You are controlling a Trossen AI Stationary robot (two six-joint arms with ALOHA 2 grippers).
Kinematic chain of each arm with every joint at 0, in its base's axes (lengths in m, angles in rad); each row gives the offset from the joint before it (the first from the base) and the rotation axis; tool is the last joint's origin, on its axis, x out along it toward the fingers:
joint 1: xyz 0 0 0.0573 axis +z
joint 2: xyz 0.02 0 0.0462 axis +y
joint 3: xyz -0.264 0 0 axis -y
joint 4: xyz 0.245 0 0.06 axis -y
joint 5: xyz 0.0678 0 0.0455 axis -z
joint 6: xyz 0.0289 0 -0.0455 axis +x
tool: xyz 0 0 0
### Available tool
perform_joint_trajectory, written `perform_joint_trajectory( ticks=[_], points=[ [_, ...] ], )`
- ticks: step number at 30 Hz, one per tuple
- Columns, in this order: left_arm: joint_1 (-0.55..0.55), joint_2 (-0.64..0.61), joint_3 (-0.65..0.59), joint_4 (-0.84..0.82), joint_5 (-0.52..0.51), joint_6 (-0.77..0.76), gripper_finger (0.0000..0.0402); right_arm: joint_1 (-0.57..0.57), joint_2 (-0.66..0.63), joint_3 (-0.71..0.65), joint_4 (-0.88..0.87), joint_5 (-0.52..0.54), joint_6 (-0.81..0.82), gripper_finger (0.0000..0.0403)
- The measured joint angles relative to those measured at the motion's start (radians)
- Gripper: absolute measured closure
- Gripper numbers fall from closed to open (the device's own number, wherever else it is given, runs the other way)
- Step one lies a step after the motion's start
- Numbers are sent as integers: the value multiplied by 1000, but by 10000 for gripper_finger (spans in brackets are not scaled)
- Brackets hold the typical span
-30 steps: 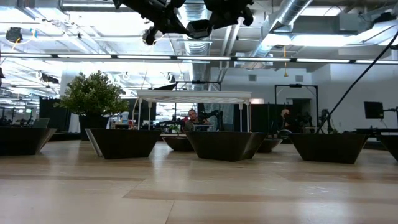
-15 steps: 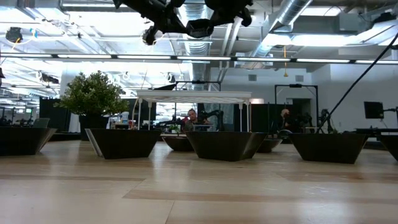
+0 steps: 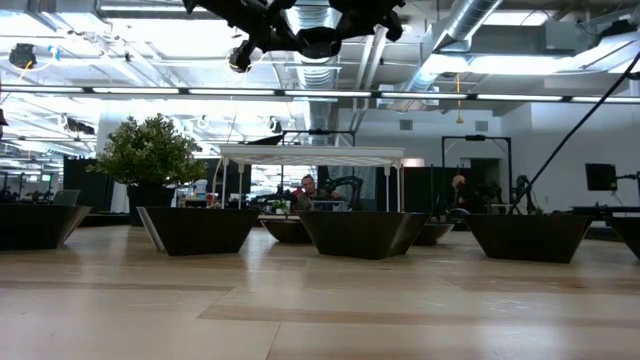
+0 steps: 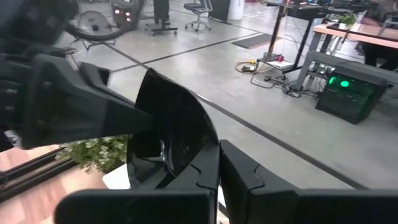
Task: Pick & Place Mini shaped plates
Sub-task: Put the leaf shaped plate on the shelf
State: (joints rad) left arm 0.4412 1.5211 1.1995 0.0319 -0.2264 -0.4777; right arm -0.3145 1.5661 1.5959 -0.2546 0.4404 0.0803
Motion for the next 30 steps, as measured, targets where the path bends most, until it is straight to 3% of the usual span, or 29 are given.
perform_joint_trajectory(
  ticks=[10,21,26,30],
  points=[
    [2,-8,0,-4,-1,31,362,0,0,0,-12,19,-8,402],
    [37,-99,0,-10,-10,89,325,-31,-16,-2,-70,28,32,402],
    [35,-137,-7,-16,-11,173,325,-74,-4,-1,-96,-88,115,403],
    [31,-185,-54,-15,-9,218,325,-139,4,0,-115,-258,206,403]
  ],
)
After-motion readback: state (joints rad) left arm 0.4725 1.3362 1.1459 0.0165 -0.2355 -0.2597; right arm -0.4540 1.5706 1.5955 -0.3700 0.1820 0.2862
